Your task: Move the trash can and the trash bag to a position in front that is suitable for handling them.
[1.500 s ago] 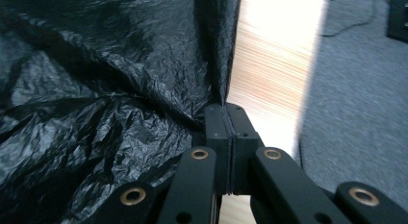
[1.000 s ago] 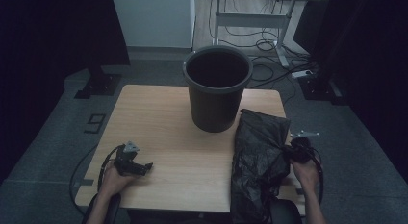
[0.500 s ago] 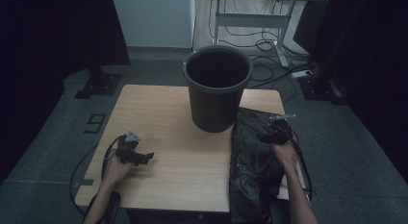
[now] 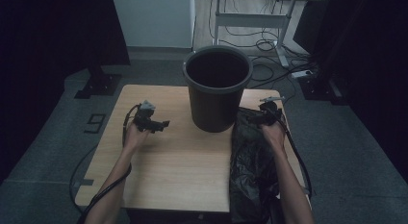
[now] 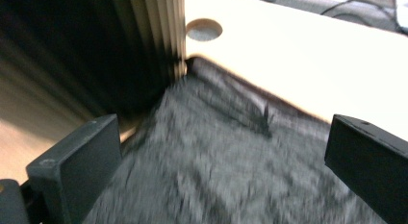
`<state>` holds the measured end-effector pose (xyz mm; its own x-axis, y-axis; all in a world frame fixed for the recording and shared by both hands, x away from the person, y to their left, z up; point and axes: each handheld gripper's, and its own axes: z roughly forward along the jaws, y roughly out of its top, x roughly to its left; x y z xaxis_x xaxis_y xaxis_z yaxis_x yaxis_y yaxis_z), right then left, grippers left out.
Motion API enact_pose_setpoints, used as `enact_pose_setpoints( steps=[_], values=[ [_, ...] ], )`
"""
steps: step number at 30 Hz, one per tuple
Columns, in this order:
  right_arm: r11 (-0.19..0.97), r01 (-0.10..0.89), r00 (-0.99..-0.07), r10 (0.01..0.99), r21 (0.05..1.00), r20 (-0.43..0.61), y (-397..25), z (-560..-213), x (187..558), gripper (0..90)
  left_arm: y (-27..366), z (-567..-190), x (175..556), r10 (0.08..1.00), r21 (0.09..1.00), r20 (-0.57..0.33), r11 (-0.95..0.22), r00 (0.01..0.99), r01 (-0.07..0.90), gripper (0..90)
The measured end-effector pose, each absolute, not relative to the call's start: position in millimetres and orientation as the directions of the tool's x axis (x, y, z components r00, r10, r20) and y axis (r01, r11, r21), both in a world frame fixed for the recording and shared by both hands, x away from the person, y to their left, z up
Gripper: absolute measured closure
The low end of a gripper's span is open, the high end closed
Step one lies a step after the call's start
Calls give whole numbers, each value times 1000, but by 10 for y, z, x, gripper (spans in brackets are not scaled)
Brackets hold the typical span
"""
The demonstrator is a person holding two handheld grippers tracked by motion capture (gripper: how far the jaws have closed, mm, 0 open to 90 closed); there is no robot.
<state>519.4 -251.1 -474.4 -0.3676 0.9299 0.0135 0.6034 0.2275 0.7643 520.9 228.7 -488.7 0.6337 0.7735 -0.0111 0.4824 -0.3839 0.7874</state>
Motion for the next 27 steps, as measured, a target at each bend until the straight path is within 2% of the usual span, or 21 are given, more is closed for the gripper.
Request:
enact_pose_setpoints(
  steps=[7, 15, 18, 20, 27],
  values=[
    [222, 574, -337, 941, 788, -20, -2411, -4644, 5393, 0, 1971, -4574, 5575, 755, 813, 10, -387, 655, 434, 37],
    [176, 544, -315, 949, 821, 6, -2353, -4498, 5569, 0, 1707, -4411, 5917, 768, 816, 52, -401, 638, 416, 17],
    [191, 541, -308, 951, 819, -19, -2321, -4458, 5615, 0, 1637, -4398, 5991, 769, 815, 59, -405, 636, 414, 0],
    [216, 536, -295, 954, 816, -58, -2311, -4430, 5675, 1, 1573, -4380, 6096, 786, 804, 106, -428, 610, 412, 0],
    [212, 530, -293, 954, 821, -57, -2339, -4424, 5840, 9, 1594, -4344, 6249, 817, 839, 40, -340, 576, 424, 0]
  ],
)
